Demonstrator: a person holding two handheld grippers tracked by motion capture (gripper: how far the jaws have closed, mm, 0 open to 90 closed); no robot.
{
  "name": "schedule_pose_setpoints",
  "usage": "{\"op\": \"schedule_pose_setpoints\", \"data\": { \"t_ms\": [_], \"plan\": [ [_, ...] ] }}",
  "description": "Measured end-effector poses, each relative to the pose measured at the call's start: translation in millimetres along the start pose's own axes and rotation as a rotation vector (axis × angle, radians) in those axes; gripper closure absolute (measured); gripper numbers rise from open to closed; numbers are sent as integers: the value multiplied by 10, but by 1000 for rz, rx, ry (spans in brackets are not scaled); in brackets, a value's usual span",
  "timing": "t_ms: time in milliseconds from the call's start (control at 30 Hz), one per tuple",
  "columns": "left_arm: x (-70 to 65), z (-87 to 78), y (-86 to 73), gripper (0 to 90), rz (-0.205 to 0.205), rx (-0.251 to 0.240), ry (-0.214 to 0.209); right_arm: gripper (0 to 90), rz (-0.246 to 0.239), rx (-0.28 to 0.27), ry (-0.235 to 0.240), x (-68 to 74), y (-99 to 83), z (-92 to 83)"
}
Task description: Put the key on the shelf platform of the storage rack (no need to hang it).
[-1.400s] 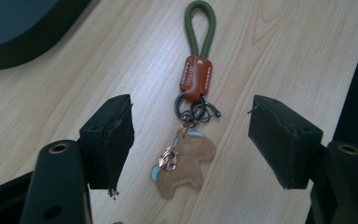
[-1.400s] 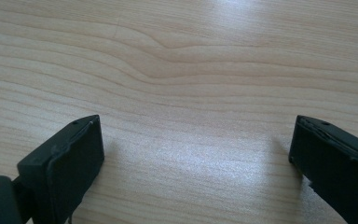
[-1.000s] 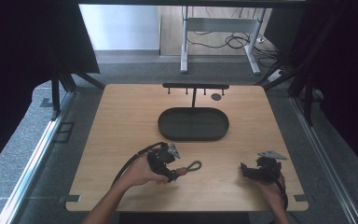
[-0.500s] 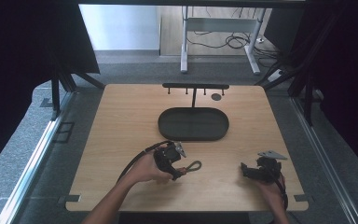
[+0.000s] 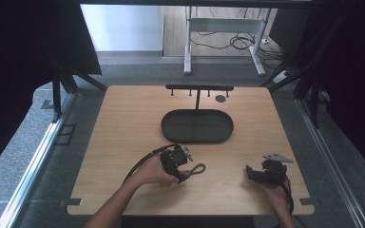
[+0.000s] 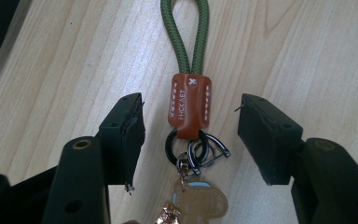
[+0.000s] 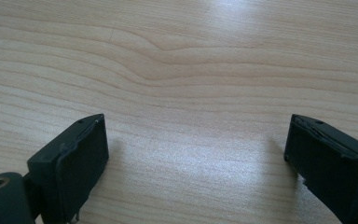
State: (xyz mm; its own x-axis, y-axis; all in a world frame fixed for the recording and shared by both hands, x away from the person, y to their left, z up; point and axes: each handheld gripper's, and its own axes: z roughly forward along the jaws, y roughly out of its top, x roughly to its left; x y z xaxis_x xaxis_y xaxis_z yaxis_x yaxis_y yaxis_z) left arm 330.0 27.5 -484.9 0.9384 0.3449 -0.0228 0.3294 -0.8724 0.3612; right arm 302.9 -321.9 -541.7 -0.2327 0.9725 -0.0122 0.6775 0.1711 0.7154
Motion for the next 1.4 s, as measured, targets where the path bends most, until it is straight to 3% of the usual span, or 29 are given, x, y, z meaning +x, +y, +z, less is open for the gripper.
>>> {"op": "schedule_pose_setpoints", "data": {
  "t_ms": [500,633,767,967,1400],
  "plan": [
    [27,192,40,459,14,41,0,66,2,-1,-1,0,0,-1],
    [-16,234,60,477,56,56,-3,67,2,-1,-1,-1,-1,-1],
    [-19,239,74,507,56,52,-7,68,2,-1,-2,0,-1,-2],
    [-15,240,102,648,61,56,-32,68,3,-2,-2,0,-1,-2],
    [13,181,82,670,61,44,-62,68,2,-1,-1,-2,-1,-2]
  ]
}}
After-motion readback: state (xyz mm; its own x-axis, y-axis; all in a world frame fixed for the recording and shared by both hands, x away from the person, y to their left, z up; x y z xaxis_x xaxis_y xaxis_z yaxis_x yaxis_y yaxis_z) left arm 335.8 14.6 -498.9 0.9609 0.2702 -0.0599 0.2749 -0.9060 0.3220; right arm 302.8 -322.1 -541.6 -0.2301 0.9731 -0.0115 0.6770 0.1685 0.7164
